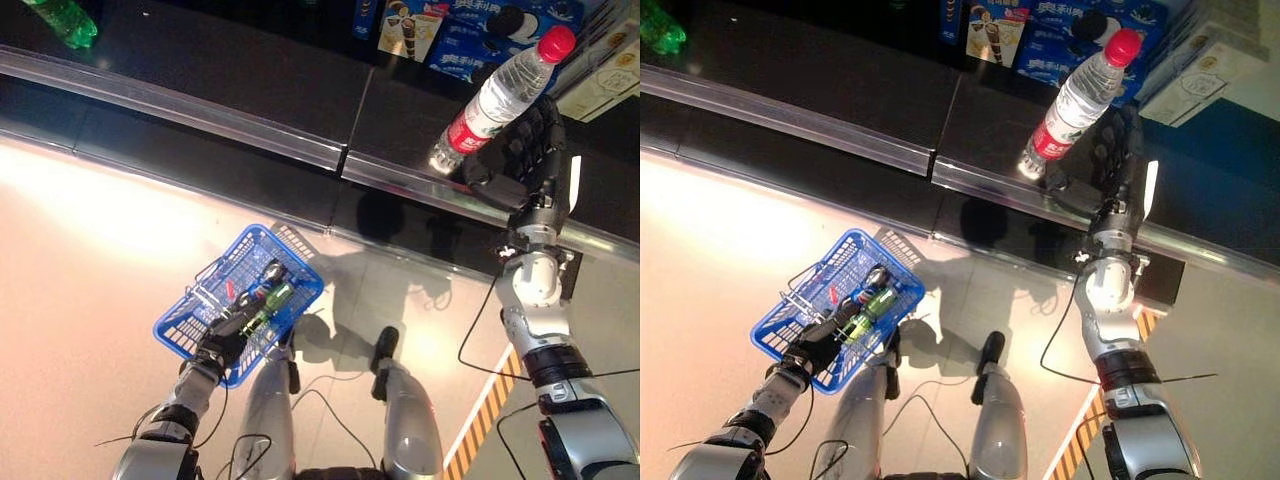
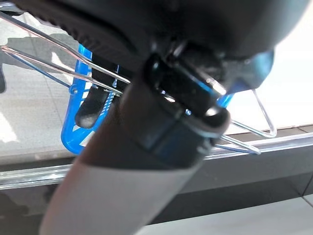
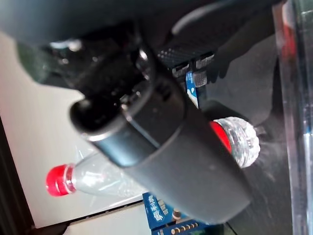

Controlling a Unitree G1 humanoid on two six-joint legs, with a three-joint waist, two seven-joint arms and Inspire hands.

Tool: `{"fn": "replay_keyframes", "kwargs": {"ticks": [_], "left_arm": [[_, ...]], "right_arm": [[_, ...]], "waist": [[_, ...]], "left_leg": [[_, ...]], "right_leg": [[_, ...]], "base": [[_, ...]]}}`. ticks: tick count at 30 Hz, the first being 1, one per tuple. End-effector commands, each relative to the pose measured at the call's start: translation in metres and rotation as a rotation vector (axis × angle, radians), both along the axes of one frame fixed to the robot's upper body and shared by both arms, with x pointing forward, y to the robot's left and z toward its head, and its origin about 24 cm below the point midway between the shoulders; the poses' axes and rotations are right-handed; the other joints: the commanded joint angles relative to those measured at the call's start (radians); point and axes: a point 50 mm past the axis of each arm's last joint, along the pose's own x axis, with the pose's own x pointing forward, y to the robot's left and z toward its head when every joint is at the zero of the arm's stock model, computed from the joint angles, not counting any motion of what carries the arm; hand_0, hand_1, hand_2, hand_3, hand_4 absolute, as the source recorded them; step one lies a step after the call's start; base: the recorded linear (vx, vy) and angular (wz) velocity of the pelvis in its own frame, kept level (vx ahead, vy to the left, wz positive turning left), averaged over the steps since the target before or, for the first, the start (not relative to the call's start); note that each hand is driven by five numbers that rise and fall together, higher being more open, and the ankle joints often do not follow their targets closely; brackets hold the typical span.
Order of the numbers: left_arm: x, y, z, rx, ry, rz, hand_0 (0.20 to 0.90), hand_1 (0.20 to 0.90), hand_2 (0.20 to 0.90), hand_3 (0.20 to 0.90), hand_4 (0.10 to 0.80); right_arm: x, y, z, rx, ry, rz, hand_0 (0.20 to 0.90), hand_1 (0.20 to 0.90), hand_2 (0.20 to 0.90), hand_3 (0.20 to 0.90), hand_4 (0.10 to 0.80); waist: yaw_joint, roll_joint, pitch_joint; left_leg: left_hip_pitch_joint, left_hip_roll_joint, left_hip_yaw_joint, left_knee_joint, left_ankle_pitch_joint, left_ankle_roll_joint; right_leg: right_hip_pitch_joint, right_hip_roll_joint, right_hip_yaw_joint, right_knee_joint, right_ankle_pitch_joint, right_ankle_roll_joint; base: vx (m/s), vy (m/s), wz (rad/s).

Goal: Pick up the drink and place into the basket.

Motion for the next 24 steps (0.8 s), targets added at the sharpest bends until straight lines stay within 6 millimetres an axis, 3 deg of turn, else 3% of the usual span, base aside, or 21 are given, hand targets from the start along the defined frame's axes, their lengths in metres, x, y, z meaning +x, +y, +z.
{"fn": "replay_keyframes", "kwargs": {"ticks": [1, 9, 10, 12, 24], "left_arm": [[-0.02, 0.003, -0.008, 0.011, -0.035, -0.119, 0.3, 0.3, 0.3, 0.2, 0.1], [-0.018, 0.003, -0.006, 0.019, -0.029, -0.145, 0.3, 0.3, 0.3, 0.2, 0.1], [-0.018, 0.004, -0.006, 0.019, -0.026, -0.147, 0.3, 0.3, 0.3, 0.2, 0.1], [-0.018, 0.004, -0.006, 0.022, -0.023, -0.155, 0.3, 0.3, 0.3, 0.2, 0.1], [-0.018, 0.002, -0.006, 0.038, -0.021, -0.183, 0.3, 0.3, 0.3, 0.2, 0.1]], "right_arm": [[-0.006, -0.026, 0.076, -0.041, -0.25, -0.033, 0.9, 0.9, 0.9, 0.9, 0.8], [0.005, -0.027, 0.093, -0.044, -0.237, 0.015, 0.9, 0.9, 0.9, 0.9, 0.8], [0.006, -0.027, 0.093, -0.042, -0.232, 0.021, 0.9, 0.9, 0.9, 0.9, 0.8], [0.009, -0.027, 0.098, -0.041, -0.22, 0.041, 0.9, 0.9, 0.9, 0.9, 0.8], [0.02, -0.028, 0.109, -0.001, -0.178, 0.085, 0.9, 0.9, 0.9, 0.9, 0.8]], "waist": [[0.038, 0.037, -0.061], [0.052, 0.043, -0.06], [0.055, 0.046, -0.064], [0.06, 0.047, -0.064], [0.078, 0.05, -0.064]], "left_leg": [[0.061, -0.007, 0.006, 0.04, -0.104, 0.029], [0.061, -0.011, -0.002, 0.04, -0.104, 0.029], [0.072, -0.011, -0.013, 0.043, -0.128, 0.021], [0.073, -0.012, -0.015, 0.043, -0.127, 0.022], [0.077, -0.016, -0.023, 0.04, -0.126, 0.022]], "right_leg": [[-0.092, -0.037, 0.021, 0.108, 0.054, 0.019], [-0.093, -0.038, 0.014, 0.113, 0.052, 0.019], [-0.086, -0.036, 0.023, 0.122, 0.03, 0.032], [-0.085, -0.037, 0.02, 0.125, 0.03, 0.032], [-0.08, -0.041, 0.01, 0.125, 0.031, 0.03]], "base": [[0.006, -0.014, 0.11], [0.017, -0.005, 0.05], [0.084, 0.0, -0.01], [0.043, 0.001, 0.0], [0.0, 0.0, 0.01]]}}
